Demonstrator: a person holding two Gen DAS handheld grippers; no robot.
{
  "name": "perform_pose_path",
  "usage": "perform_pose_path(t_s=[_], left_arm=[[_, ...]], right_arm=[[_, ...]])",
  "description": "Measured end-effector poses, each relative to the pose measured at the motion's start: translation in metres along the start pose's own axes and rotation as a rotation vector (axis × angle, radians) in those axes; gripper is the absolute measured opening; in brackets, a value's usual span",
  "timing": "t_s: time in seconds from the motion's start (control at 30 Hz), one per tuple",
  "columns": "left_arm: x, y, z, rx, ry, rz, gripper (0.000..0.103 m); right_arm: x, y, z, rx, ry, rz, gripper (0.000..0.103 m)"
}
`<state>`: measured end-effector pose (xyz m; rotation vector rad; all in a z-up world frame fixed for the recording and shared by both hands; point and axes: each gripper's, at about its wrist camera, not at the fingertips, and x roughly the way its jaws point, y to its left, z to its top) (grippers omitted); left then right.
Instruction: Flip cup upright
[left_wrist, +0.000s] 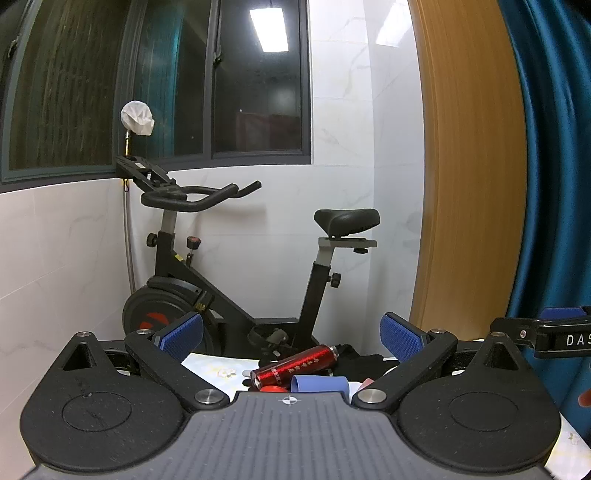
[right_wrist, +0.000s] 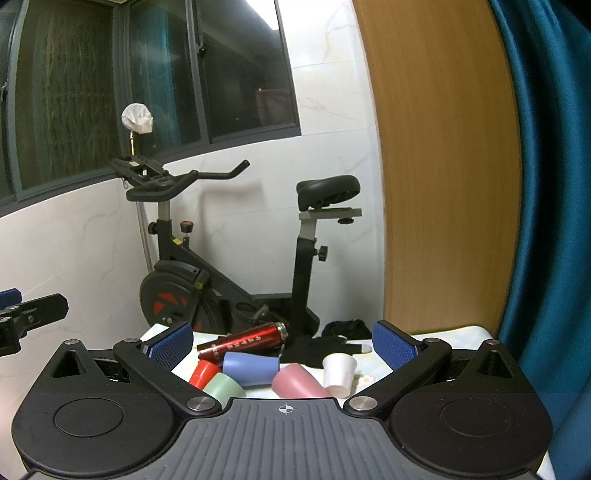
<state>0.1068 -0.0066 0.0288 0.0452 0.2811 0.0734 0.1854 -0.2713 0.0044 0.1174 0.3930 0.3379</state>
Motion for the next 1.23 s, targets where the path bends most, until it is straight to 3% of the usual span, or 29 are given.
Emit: perform_pose_path(t_s=[1.23], left_arm=[[-0.0041, -0.0012, -0.0001, 0.002, -0.002, -0.011, 0.103]], right_arm=[[0.004, -0.0054, -0.0022, 0.004, 0.008, -0.005, 0.103]])
